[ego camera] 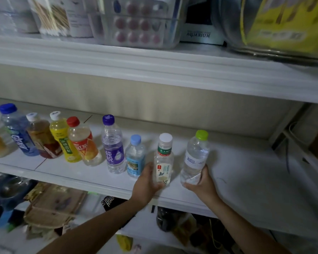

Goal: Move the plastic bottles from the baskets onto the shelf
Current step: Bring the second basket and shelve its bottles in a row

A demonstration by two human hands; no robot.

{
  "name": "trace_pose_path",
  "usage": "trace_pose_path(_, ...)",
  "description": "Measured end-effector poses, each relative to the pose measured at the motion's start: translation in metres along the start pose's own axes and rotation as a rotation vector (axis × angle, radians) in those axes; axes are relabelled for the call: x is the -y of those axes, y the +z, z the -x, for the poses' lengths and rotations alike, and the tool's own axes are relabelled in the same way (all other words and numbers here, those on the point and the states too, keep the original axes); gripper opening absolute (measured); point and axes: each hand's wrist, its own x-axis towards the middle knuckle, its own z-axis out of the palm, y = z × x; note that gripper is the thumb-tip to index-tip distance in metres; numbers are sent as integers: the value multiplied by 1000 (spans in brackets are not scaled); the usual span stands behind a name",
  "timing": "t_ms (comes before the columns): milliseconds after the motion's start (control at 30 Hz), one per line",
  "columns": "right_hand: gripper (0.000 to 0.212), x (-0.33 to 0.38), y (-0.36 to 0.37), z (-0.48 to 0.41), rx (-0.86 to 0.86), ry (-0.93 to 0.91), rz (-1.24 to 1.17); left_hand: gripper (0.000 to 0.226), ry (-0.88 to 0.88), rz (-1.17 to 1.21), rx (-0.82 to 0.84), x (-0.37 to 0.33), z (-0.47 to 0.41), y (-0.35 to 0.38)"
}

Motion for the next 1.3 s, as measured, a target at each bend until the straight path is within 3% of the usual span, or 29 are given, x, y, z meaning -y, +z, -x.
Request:
trace_pose_path(133, 86, 4, 5, 1, -49, -4, 84, 57, -9, -153, -36, -3, 0, 3)
trace_pose_path(267, 91, 4, 21, 7, -153, -34, 258, 63, -51, -351, -25, -5, 3, -1)
trace_pose_path(367, 91, 2, 16, 3, -70, -25, 256, 83, -105, -288, -94, -4, 13, 9)
trace_pose_path(500, 72, -6, 8, 4, 52, 50, 118, 98, -92, -155, -193, -12, 21, 25)
trace_pose_path(600, 68, -9, 8, 7, 28, 93, 52, 88, -95, -173, -277, -13, 16, 33)
trace_pose_path(733, 79, -7, 13, 7, 61, 127, 32, 67, -105, -249, -326, -11, 10, 35)
trace_pose_path(933, 76, 5, 29, 14, -155, 20, 276, 62, -113, -228, -325, -7, 15, 32)
trace_pose_path(1067, 63, 8, 26, 10, -54, 41, 171, 63, -103, -212, -327, -8, 19, 31)
trace_pose_path(1200, 67, 7, 19, 5, 99, 86, 37, 64, -107, -183, -316, -8, 25, 31)
trace_pose_path(1300, 73, 10, 29, 7, 47, 45, 123, 67, -129, -193, -307, -9, 25, 29)
